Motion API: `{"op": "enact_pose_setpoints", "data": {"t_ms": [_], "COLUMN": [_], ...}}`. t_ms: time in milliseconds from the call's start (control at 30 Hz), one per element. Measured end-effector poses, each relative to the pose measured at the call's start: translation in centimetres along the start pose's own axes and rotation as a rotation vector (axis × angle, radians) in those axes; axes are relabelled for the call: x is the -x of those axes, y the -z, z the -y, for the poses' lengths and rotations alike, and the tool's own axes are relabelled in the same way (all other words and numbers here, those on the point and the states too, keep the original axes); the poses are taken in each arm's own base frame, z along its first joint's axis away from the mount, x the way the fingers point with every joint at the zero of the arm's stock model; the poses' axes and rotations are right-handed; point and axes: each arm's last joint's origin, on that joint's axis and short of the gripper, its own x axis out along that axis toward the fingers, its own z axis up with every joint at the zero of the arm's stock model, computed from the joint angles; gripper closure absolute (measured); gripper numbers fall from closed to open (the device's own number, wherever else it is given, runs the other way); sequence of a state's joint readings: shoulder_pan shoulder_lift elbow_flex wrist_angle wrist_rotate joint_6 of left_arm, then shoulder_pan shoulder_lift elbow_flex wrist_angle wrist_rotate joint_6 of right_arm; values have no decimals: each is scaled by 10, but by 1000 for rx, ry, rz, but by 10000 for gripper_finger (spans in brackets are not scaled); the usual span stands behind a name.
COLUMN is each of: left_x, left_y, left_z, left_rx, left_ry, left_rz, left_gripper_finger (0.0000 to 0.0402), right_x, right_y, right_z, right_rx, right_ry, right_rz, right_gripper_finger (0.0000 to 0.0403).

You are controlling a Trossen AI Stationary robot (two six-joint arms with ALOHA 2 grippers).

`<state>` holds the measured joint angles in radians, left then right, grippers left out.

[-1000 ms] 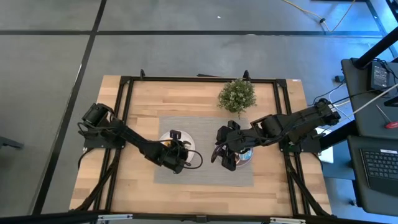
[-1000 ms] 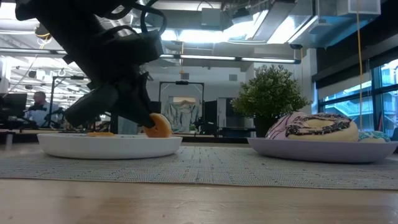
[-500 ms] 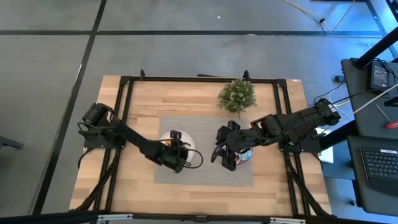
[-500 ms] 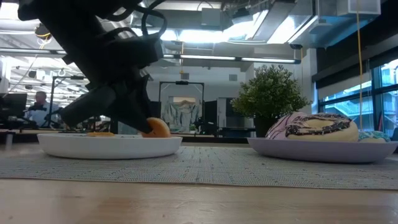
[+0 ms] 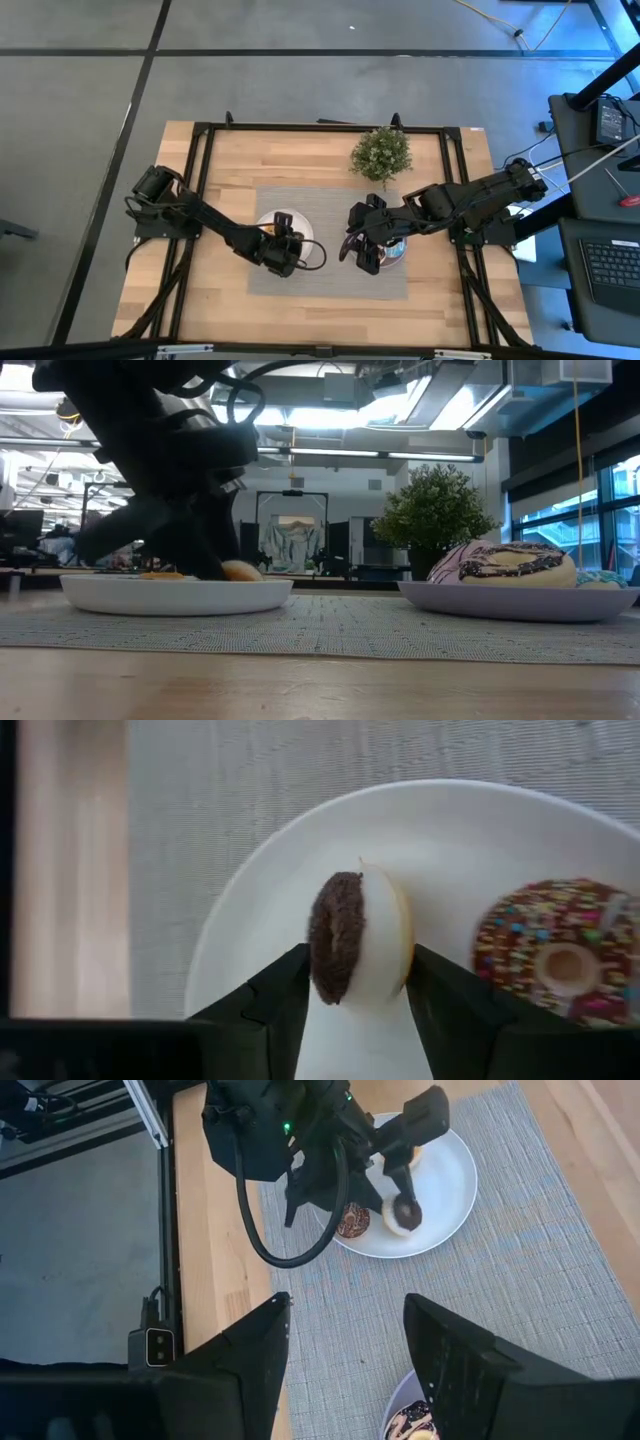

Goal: Pick & Place donuts
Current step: Put the small black donut on the white plate, then return to Home Position

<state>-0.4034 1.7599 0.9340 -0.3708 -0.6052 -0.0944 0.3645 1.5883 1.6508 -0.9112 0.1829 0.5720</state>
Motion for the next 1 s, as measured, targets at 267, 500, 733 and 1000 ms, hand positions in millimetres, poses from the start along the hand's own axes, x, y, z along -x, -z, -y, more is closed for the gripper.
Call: {"op": "enact_pose_setpoints", "data": {"t_ms": [267, 500, 733, 1000], "left_x": [0, 4, 17, 49], "left_y": [2, 7, 2, -3], "left_z": [2, -1, -7, -29], "left_rx": [-9, -21, 51, 206], "left_ry": [70, 88, 160, 179], "left_rz": [-18, -70, -24, 64], "left_gripper_finger": [218, 204, 203, 203], "right_x": [0, 0, 0, 1], "right_y": [0, 0, 2, 6], "right_z": [0, 0, 1, 0], "right_rx": [0, 1, 4, 4], "right_ry": [0, -1, 9, 21], "right_rz": [0, -1, -16, -48], "right_gripper_finger": [204, 204, 204, 204]}}
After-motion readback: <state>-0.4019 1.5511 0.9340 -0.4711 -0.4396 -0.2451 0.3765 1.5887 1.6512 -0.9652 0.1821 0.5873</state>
